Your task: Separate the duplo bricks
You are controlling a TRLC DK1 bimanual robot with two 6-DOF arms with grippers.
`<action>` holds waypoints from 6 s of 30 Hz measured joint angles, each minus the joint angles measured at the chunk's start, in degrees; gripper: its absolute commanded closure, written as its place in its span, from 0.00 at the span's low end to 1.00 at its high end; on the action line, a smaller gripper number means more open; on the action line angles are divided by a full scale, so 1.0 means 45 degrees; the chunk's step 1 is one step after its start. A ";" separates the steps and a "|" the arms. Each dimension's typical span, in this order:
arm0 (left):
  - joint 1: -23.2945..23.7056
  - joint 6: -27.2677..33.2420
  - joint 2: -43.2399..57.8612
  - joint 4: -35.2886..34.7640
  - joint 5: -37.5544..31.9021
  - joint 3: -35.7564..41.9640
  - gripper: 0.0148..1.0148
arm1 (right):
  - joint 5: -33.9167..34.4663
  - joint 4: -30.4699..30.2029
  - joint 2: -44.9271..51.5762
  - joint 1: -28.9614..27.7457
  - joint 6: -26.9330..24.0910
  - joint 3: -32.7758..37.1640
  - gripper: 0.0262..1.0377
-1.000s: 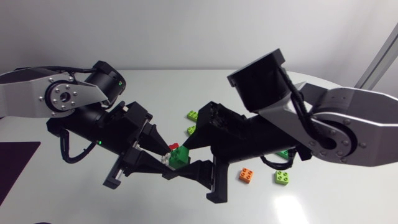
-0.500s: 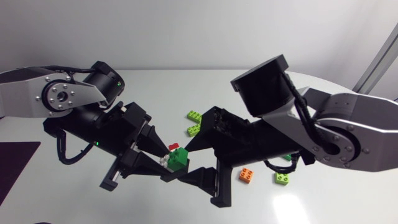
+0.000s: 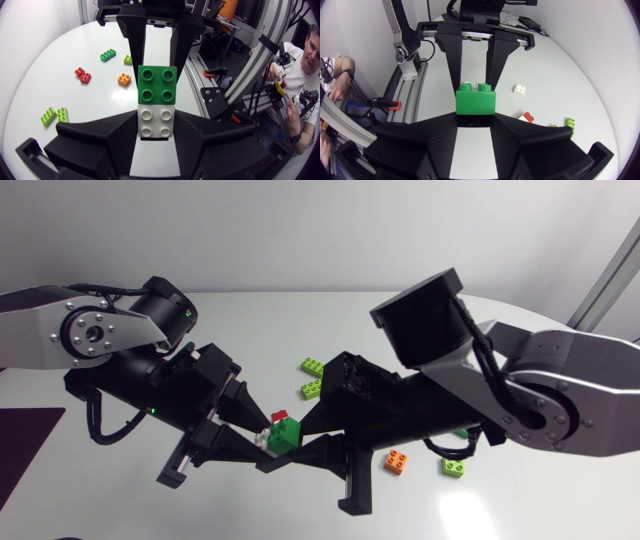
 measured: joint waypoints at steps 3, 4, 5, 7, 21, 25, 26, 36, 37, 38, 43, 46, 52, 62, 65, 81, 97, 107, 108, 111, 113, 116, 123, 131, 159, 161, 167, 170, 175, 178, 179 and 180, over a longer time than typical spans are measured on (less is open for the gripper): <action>0.0000 0.0146 -0.0019 -0.0418 0.0010 0.0039 0.70 | -0.0029 -0.0005 0.0000 0.0078 0.0000 0.0000 0.73; 0.0010 0.0223 -0.0019 -0.0636 0.0015 0.0102 0.70 | -0.0068 -0.0005 0.0000 0.0092 0.0000 0.0000 0.73; 0.0019 0.0345 -0.0010 -0.0942 0.0010 0.0214 0.70 | -0.0107 -0.0005 0.0000 0.0126 0.0000 0.0000 0.73; 0.0092 0.0690 0.0112 -0.1603 0.0024 0.0510 0.70 | -0.0160 0.0005 0.0000 0.0155 0.0000 0.0000 0.73; 0.0413 0.1559 0.0379 -0.2589 0.0282 0.0913 0.70 | 0.0097 0.0044 0.0000 0.0044 -0.0160 -0.0117 0.73; 0.1282 0.1647 0.0097 -0.2186 0.0238 0.0918 0.70 | 0.0141 0.0034 0.0005 -0.0092 -0.0204 -0.0175 0.73; 0.1564 0.1710 0.0073 -0.2118 -0.0010 0.0947 0.70 | 0.0141 0.0034 0.0005 -0.0131 -0.0204 -0.0180 0.73; 0.2623 0.2545 0.1715 0.1627 -0.5644 0.0073 0.70 | 0.0141 -0.0005 0.0000 -0.0223 -0.0291 -0.0437 0.73; 0.2623 0.2569 0.2035 0.1957 -0.6135 -0.0117 0.70 | 0.0141 0.0000 -0.0005 -0.0223 -0.0291 -0.0466 0.73; 0.2623 0.2618 0.2351 0.2220 -0.6567 -0.0277 0.70 | 0.0146 -0.0005 -0.0019 -0.0223 -0.0291 -0.0500 0.73; 0.2676 0.2890 0.3385 0.2934 -0.8053 -0.0617 0.70 | 0.0141 -0.0019 -0.0325 -0.0223 -0.0296 -0.0651 0.73; 0.2676 0.2929 0.3706 0.3410 -0.8694 -0.0641 0.70 | 0.0136 -0.0024 -0.0505 -0.0248 -0.0296 -0.0753 0.73; 0.2681 0.2934 0.4571 0.3920 -0.9364 -0.0636 0.70 | 0.0136 -0.0107 -0.0646 -0.0306 -0.0296 -0.0835 0.73; 0.2691 0.2929 0.4847 0.4187 -0.9583 -0.0359 0.34 | 0.0131 -0.0296 -0.0850 -0.0306 -0.0306 -0.0976 0.73; 0.2691 0.2929 0.4838 0.4226 -0.9617 -0.0335 0.18 | 0.0136 -0.0335 -0.0860 -0.0306 -0.0321 -0.0981 0.73; 0.2618 0.1943 0.1005 -0.0189 -0.4435 0.1778 0.08 | 0.0136 -0.0398 -0.1049 -0.0306 -0.0534 -0.1001 0.73; 0.0364 0.0816 -0.0238 -0.1608 -0.1831 0.1933 0.10 | 0.0204 -0.0335 -0.0340 -0.0170 -0.0529 -0.0869 0.73; -0.0228 0.0767 -0.0253 -0.1632 -0.1365 0.1239 0.11 | 0.0583 0.0102 0.0316 -0.0141 -0.0418 -0.0398 0.73; -0.0233 0.0729 -0.0253 -0.1588 -0.1307 0.1224 0.11 | 0.0583 0.0102 0.0413 -0.0121 -0.0408 -0.0316 0.73; -0.0291 0.0447 -0.0253 -0.1171 -0.1268 0.1200 0.12 | 0.0627 0.0189 0.0607 -0.0053 -0.0287 -0.0204 0.73; -0.0345 0.0277 -0.0248 -0.0816 -0.1263 0.1146 0.13 | 0.0631 0.0253 0.0685 0.0015 -0.0238 -0.0146 0.73; -0.0398 0.0136 -0.0194 -0.0617 -0.1253 0.1073 0.13 | 0.0636 0.0306 0.0743 0.0058 -0.0233 -0.0039 0.73; -0.0515 -0.0199 0.0068 -0.0107 -0.1190 0.0967 0.16 | 0.0675 0.0345 0.0758 0.0175 -0.0180 0.0010 0.73; -0.0826 -0.0481 0.0175 0.0185 -0.1069 0.0952 0.30 | 0.0680 0.0379 0.0777 0.0233 -0.0141 0.0010 0.73; -0.1015 -0.0811 0.0175 0.0457 -0.0899 0.0578 0.70 | 0.0816 0.0359 0.0733 0.0452 0.0000 -0.0068 0.73; -0.0991 -0.0811 0.0175 0.0442 -0.0787 0.0578 0.70 | 0.0821 0.0379 0.0641 0.0452 0.0000 -0.0121 0.73; -0.0908 -0.0801 0.0175 0.0194 -0.0457 0.0588 0.70 | 0.0821 0.0369 0.0486 0.0476 -0.0005 -0.0189 0.73; -0.0821 -0.0787 0.0175 -0.0155 -0.0257 0.0680 0.70 | 0.0879 0.0393 0.0389 0.0573 -0.0015 -0.0243 0.73; -0.0806 -0.0767 0.0175 -0.0529 0.0049 0.0855 0.70 | 0.1141 0.0481 0.0112 0.0665 -0.0204 -0.0471 0.73; -0.0835 -0.0772 0.0175 -0.0690 0.0262 0.0933 0.70 | 0.1399 0.0486 0.0117 0.0627 -0.0204 -0.0704 0.73; -0.0835 -0.0772 0.0175 -0.0695 0.0267 0.0937 0.70 | 0.1399 0.0486 0.0117 0.0627 -0.0204 -0.0748 0.73; -0.0835 -0.0772 0.0175 -0.0690 0.0291 0.0937 0.70 | 0.1399 0.0481 0.0117 0.0627 -0.0204 -0.0763 0.73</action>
